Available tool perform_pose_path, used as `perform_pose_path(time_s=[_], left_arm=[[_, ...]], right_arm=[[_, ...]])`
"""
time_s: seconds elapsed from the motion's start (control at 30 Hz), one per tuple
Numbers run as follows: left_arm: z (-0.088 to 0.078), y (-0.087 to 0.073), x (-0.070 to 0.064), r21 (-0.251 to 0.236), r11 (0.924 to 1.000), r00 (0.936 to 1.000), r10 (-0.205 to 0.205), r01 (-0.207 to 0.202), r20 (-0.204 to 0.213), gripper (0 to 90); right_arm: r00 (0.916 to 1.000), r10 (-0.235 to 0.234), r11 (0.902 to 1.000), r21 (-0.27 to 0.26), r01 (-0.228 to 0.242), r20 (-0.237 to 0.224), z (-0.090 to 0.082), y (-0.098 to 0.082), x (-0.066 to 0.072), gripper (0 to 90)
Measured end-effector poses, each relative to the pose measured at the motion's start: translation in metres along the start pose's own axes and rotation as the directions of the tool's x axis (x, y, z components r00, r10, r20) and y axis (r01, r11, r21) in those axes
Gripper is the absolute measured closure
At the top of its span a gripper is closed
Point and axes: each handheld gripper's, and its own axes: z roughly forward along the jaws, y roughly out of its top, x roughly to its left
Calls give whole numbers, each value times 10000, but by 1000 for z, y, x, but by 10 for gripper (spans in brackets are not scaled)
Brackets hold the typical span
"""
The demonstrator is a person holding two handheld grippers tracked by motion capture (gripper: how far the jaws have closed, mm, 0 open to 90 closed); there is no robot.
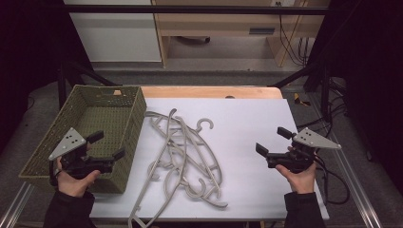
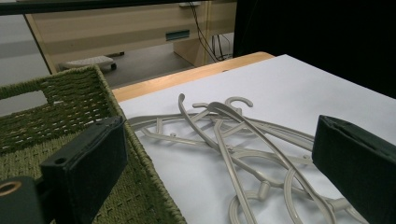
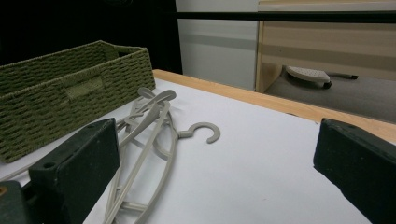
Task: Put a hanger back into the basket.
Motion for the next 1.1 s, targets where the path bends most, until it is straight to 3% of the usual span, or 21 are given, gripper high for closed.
perform_pose_path(time_s=[0.33, 0.5, 0.6, 0.77, 0.9, 1.1], left_arm=[[15, -3, -20, 672, 9975, 9987, 199, -231, 471, 49], [23, -7, -33, 1109, 9930, 9969, 333, -412, 718, 68], [34, -11, -47, 1548, 9862, 9934, 420, -583, 1069, 77], [48, -20, -66, 2162, 9723, 9871, 576, -894, 1493, 105], [57, -29, -79, 2667, 9569, 9804, 663, -1152, 1856, 148], [73, -44, -97, 3588, 9218, 9676, 587, -1471, 2457, 235]], right_arm=[[10000, -11, 10000, 75, 11, 24, -1, 0, -2, 8], [10000, 10, 9999, 118, -11, 43, -1, 1, 0, 8], [10000, -58, 9999, 157, 57, 30, -1, 1, 1, 8], [10000, 16, 9999, 165, -16, 30, -2, 2, 0, 7], [10000, -4, 9999, 168, 4, 37, -2, 2, 1, 6], [10000, -39, 9996, 262, 39, -4, 0, 2, 2, 6]])
